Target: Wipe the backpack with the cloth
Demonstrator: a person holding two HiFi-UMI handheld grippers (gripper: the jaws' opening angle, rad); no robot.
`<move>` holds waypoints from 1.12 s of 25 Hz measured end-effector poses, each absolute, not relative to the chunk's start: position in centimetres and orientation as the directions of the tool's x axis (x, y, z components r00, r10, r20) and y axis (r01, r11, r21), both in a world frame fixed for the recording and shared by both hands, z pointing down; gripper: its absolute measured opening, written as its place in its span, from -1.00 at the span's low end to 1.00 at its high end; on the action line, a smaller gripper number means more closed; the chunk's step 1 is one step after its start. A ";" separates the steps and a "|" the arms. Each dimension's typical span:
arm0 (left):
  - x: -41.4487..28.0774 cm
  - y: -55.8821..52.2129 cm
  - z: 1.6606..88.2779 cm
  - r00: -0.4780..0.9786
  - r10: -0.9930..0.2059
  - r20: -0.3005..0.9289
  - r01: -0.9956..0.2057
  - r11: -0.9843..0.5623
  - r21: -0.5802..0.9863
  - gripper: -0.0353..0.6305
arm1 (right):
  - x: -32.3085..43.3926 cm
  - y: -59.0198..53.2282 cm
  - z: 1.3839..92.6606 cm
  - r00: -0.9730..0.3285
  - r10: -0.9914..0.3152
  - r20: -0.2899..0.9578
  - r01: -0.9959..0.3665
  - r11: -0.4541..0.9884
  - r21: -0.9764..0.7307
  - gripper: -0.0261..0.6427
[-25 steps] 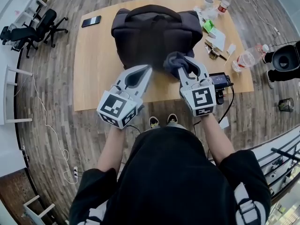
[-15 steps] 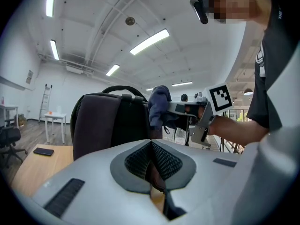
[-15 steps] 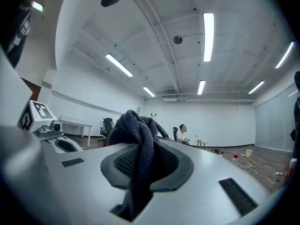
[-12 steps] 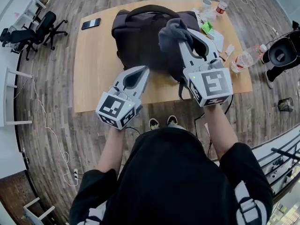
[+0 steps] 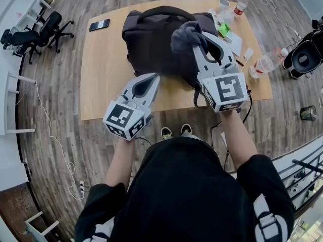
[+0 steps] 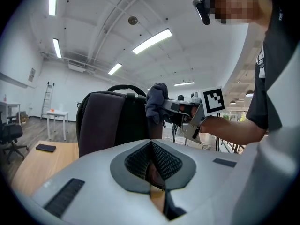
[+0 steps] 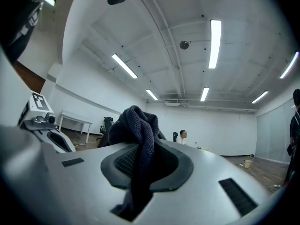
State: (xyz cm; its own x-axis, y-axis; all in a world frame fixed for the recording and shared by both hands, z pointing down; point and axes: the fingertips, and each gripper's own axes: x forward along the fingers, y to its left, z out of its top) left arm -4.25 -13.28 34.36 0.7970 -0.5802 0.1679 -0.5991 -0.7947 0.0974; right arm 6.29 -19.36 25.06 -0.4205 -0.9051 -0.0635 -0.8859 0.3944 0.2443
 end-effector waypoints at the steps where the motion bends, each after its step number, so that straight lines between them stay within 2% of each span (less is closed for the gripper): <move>1: -4.3 -13.3 34.5 0.796 -0.581 0.170 -0.600 -0.794 0.099 -0.85 | 6.2 -19.2 25.6 -0.424 -0.904 -0.052 -0.882 0.400 0.249 -0.78; 15: -4.6 -13.1 35.2 0.791 -0.586 0.175 -0.606 -0.788 0.103 -0.84 | 6.7 -18.5 38.1 -0.421 -0.889 0.179 -0.874 0.450 0.182 -0.78; 18: -4.9 -13.1 35.3 0.787 -0.589 0.181 -0.611 -0.784 0.105 -0.84 | 7.4 -18.5 42.3 -0.403 -0.873 0.274 -0.874 0.456 0.170 -0.78; 24: -5.6 -13.6 35.8 0.771 -0.605 0.199 -0.630 -0.769 0.108 -0.84 | 9.7 -17.9 53.9 -0.319 -0.776 0.544 -0.868 0.470 0.162 -0.78; 28: -6.7 -14.5 36.1 0.751 -0.626 0.209 -0.654 -0.749 0.106 -0.85 | 10.4 -17.4 57.7 -0.283 -0.741 0.608 -0.855 0.483 0.191 -0.78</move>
State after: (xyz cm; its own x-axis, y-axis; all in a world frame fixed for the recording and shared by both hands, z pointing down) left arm -6.68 -14.51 36.15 0.7510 -0.6264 0.2089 -0.6541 -0.7490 0.1056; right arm 10.39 -17.37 57.66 -0.2833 -0.7414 0.6083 -0.8546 0.4830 0.1907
